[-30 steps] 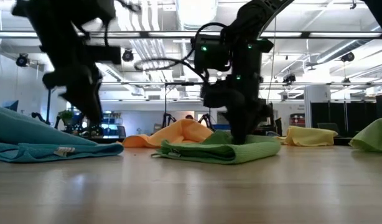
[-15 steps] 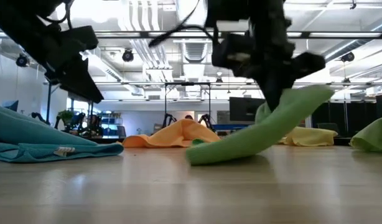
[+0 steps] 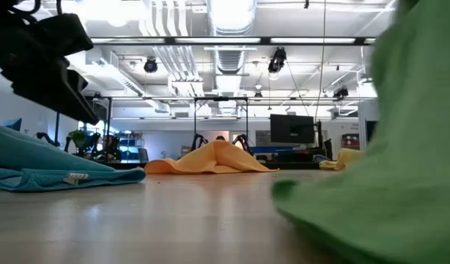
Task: Fold microfiber towels
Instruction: Put the green towel into the transparent bin
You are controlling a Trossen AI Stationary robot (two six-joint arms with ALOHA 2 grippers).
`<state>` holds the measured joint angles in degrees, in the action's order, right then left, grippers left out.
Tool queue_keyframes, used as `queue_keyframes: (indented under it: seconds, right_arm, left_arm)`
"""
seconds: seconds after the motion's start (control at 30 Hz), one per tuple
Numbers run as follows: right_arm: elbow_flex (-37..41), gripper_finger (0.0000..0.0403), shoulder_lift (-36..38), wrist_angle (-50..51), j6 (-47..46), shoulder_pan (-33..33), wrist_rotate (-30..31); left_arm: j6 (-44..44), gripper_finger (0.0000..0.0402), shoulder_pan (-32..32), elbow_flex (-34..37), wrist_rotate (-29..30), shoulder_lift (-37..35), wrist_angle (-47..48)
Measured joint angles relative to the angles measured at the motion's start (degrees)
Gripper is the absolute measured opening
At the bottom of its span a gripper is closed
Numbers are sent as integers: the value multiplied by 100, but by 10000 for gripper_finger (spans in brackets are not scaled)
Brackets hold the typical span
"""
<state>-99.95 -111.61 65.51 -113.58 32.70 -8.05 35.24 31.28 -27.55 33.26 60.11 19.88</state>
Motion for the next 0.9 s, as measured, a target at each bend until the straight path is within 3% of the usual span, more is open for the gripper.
queue_keyframes:
  seconds: [0.33,0.47,0.9]
  right_arm:
    - [-968,12,-113,2011,-1500,781,35]
    - [-1247,13,-113,2444,-1615,921,-334]
    - [-428,13,-42,2467,-1695,1446,-992]
  left_arm:
    - [-288,125,125,0,-168,276,-160]
    - [-318,125,130,0,-237,274,-144]
    - [-459,125,137,0,-230,269,-288]
